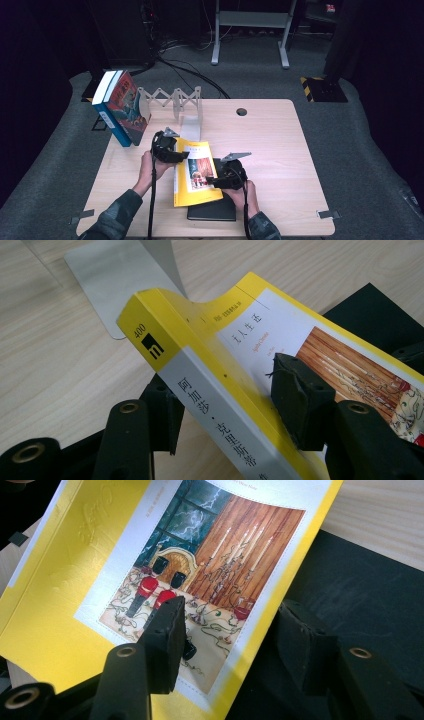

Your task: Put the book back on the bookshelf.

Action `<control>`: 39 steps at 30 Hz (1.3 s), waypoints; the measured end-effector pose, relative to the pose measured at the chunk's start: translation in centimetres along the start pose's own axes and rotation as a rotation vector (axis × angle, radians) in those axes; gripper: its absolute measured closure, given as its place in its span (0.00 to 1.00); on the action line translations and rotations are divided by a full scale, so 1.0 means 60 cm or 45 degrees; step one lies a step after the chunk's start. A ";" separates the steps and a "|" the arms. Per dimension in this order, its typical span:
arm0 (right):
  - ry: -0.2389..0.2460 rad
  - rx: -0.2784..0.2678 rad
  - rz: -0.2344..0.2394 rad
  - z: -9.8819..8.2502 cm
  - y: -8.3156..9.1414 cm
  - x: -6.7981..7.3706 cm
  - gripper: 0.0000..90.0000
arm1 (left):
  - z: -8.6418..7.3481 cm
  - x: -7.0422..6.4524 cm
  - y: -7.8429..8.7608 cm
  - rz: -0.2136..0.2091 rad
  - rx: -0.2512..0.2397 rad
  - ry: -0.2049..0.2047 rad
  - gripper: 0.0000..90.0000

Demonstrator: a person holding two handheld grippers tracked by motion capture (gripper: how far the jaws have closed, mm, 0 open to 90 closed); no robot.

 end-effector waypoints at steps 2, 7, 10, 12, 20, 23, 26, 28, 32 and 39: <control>0.015 0.000 0.006 0.001 -0.001 0.000 0.52 | 0.000 0.002 -0.001 -0.015 0.003 0.013 0.53; 0.021 -0.007 0.026 0.005 -0.008 0.004 0.52 | -0.003 0.001 -0.014 -0.038 0.047 0.026 0.48; 0.039 -0.007 0.022 0.008 -0.010 0.004 0.52 | 0.000 0.004 -0.014 -0.050 0.044 0.039 0.52; 0.042 0.000 0.019 0.008 -0.010 0.004 0.52 | 0.001 0.003 -0.015 -0.045 0.048 0.026 0.55; 0.106 -0.066 -0.132 0.004 0.036 -0.023 0.31 | 0.002 -0.004 -0.014 -0.005 0.061 -0.026 0.58; 0.070 -0.107 -0.213 -0.002 0.071 -0.064 0.19 | 0.002 -0.004 -0.014 -0.005 0.059 -0.026 0.58; 0.038 -0.129 -0.298 -0.012 0.097 -0.109 0.15 | 0.003 -0.005 -0.014 -0.004 0.057 -0.032 0.58; 0.025 -0.120 -0.357 -0.022 0.107 -0.141 0.10 | 0.004 -0.006 -0.012 0.001 0.058 -0.034 0.58; -0.038 -0.102 -0.439 -0.045 0.118 -0.201 0.08 | 0.006 -0.007 -0.006 -0.009 0.037 -0.032 0.60; -0.111 -0.156 -0.489 -0.062 0.141 -0.252 0.09 | 0.017 -0.013 0.016 -0.034 -0.032 -0.015 0.68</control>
Point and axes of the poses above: each handheld gripper's, and its own axes: y roughly backward along the jaws, z roughly out of its top, x roughly to its left, the point moved 8 cm from there along -y, roughly forward along the jaws, and after that the axes turned 2 degrees about z, right-handed, at the moved point
